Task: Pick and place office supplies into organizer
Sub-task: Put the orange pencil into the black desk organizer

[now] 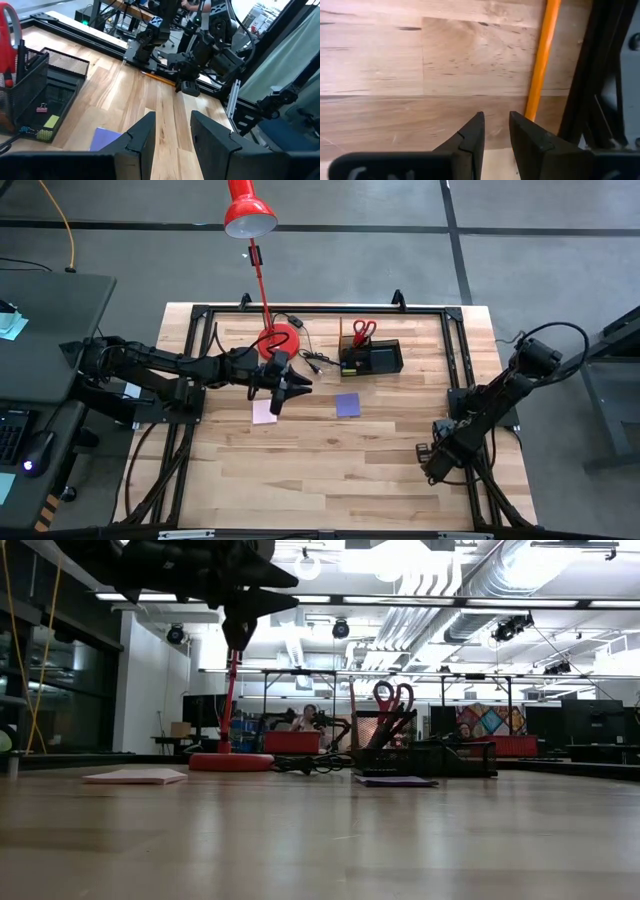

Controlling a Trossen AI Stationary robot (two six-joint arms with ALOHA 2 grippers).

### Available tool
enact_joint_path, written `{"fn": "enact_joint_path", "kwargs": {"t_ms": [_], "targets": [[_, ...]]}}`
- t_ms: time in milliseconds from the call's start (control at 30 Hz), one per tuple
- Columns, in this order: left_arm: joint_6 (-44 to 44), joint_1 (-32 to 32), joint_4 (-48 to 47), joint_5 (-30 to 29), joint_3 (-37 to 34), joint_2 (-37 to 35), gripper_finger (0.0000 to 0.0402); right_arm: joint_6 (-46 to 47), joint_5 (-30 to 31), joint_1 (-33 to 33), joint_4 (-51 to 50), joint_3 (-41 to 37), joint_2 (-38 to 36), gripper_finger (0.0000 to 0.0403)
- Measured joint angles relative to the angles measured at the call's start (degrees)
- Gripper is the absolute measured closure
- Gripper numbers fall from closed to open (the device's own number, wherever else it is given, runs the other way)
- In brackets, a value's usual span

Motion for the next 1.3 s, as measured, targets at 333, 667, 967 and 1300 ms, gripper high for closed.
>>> {"fn": "enact_joint_path", "kwargs": {"t_ms": [333,667,967,1300], "targets": [[0.0,0.0,0.0,-0.45,0.0,0.08,0.0291,0.23,-0.65,0.0,-0.18,0.04,0.11,0.032],[0.4,0.0,-0.02,-1.96,-0.02,0.17,0.0291,0.0,-0.48,0.24,-4.95,3.8,-0.11,0.032],[1.57,0.0,-0.09,-1.96,-0.02,0.24,0.0291,-0.5,-1.34,1.43,-16.03,9.39,-0.13,0.032],[1.55,0.0,-0.28,-1.87,-0.02,0.24,0.0291,-0.35,-0.51,2.74,-11.72,6.53,0.06,0.0394]]}}
